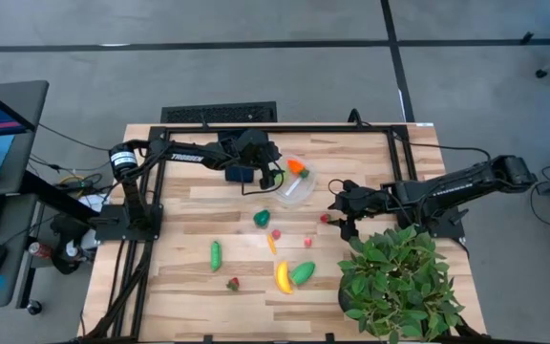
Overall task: Pick and placing Produce into tupperware
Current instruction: Put the top red strawberry into the transparent container
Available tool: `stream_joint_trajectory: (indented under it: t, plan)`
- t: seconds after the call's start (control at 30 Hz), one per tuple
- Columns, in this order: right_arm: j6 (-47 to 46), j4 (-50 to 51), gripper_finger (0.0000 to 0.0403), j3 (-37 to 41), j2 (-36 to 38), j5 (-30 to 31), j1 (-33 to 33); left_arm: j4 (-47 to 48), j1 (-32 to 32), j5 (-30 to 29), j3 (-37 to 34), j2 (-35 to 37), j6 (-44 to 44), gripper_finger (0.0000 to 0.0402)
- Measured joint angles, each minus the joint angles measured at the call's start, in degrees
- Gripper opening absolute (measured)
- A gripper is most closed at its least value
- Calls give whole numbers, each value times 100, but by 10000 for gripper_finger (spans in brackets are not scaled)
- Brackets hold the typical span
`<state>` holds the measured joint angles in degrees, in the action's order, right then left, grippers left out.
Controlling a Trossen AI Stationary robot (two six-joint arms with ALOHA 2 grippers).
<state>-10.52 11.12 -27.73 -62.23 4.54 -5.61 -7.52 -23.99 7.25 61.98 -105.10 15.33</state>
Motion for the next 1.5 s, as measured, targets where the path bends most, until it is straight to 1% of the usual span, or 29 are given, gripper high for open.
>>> stream_joint_trajectory:
  t: [0.07,0.2,0.33,0.43,0.57,0.73,1.0,1.23,1.37,1.5]
  plan:
    - [4,50,221,4,-12,2,0,-1,0,165,0,0,-3,272]
    - [28,61,221,38,-12,240,-4,24,13,806,0,32,0,272]
    - [-16,-118,221,339,-10,448,-4,308,44,1374,-4,55,97,271]
    - [-101,-632,221,686,-10,635,-4,453,72,1609,-4,66,240,271]
    - [-105,-1489,221,1072,-10,711,-4,450,78,1850,-4,66,372,270]
    - [-150,-2124,221,1390,-8,739,-4,396,76,2174,-4,66,506,270]
    - [-302,-2685,221,1750,-8,757,-146,369,76,2831,-4,102,614,270]
    - [-509,-2792,221,1858,-6,798,-280,355,172,3324,0,611,759,270]
    - [-514,-2840,221,1858,-6,939,-385,540,376,3344,0,1030,924,270]
    - [-514,-2837,221,1858,-6,1127,-511,1080,584,3222,0,1510,1106,270]
